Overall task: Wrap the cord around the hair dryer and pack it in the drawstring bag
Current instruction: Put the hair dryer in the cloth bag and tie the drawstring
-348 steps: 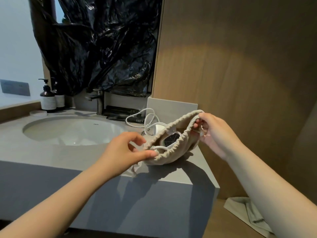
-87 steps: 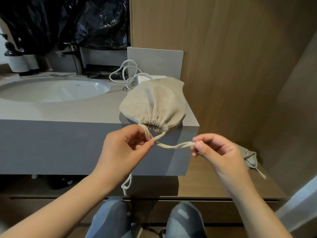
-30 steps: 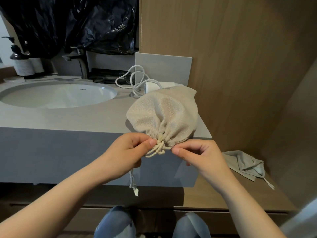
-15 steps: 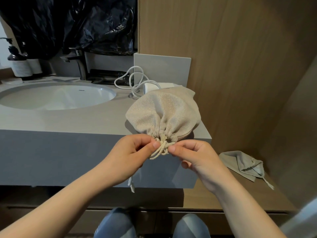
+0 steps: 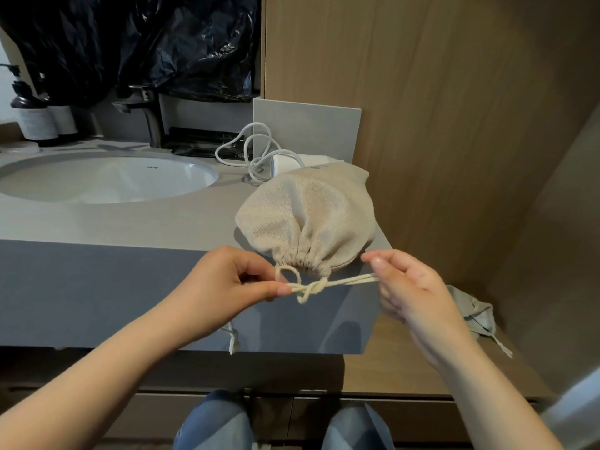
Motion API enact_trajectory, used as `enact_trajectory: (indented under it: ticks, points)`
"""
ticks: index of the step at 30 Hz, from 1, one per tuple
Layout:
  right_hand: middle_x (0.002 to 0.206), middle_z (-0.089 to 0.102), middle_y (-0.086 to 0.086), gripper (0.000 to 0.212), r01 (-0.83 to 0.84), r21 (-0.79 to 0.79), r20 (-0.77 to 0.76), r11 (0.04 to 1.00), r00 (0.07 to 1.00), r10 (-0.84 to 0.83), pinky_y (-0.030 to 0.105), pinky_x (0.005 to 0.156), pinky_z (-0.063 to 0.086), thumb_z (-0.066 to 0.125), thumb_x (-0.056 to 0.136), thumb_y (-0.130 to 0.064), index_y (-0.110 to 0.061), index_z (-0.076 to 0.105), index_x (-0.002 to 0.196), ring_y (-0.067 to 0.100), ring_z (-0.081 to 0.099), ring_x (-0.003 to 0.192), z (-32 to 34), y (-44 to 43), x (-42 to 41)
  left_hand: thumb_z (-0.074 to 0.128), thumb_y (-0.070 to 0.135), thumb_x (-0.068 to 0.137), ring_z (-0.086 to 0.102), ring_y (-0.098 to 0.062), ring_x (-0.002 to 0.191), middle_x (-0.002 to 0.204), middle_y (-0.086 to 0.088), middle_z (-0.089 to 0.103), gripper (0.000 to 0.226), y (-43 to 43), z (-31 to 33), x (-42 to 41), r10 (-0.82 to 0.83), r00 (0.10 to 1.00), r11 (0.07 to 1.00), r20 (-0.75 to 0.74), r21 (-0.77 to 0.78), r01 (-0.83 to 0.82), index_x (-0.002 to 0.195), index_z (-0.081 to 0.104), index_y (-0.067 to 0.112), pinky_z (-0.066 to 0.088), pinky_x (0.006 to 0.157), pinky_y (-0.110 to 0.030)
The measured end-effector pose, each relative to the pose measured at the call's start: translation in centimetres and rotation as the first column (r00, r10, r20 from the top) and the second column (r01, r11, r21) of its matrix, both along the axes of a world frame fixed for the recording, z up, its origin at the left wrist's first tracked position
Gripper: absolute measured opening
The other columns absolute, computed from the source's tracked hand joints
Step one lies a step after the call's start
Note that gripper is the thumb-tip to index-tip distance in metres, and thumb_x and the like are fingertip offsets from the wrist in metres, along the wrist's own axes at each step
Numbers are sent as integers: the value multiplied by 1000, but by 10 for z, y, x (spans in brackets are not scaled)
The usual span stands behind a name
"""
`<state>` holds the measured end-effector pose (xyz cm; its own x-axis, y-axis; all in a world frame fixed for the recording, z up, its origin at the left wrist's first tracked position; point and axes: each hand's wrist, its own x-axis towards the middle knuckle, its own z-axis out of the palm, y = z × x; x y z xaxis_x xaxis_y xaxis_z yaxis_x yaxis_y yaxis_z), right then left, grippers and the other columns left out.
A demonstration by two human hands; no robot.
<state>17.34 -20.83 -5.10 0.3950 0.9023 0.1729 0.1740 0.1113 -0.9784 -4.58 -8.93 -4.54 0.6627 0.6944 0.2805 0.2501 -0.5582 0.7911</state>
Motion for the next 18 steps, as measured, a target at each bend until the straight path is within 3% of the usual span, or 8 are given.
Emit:
enact_trajectory:
  ticks: [4,8,11,14,18]
  points:
    - [53,44,-2,26,188,80,3,979,982,-188,20,52,36,48,95,-35,-17,67,95,7,39,48,-12,-8,17,78,30,74,54,-2,53,61,5,69,8,9,-2,-11,90,996,995,-23,49,-89,70,78,23,41,54,-11]
    - [58,54,-4,22,280,96,82,955,954,-287,23,57,41,49,98,-26,-18,69,91,5,48,53,-24,-6,18,72,25,84,61,-5,66,70,13,67,10,9,-11,-10,79,995,982,-59,175,-68,74,72,24,46,60,-13]
    - [76,66,-12,15,241,54,266,969,932,-247,17,68,45,56,94,-26,-25,70,89,-1,59,74,-27,-4,10,66,19,90,68,-6,73,77,11,69,12,5,-13,-5,17,999,990,-31,141,-12,78,68,22,55,69,-24]
    - [101,62,-24,13,193,-36,523,981,840,-146,7,76,39,62,87,-41,-35,66,98,-12,54,99,-26,-4,-2,66,19,90,70,-8,77,79,9,70,11,2,-13,-1,-14,1000,990,-18,143,17,79,68,22,57,73,-34]
    - [99,65,-33,16,-12,-106,459,994,886,60,3,77,39,64,87,-39,-42,65,103,-19,54,99,-26,4,-24,66,17,89,69,-11,77,80,7,69,10,0,-13,1,-53,999,991,8,125,52,80,68,20,58,73,-37]
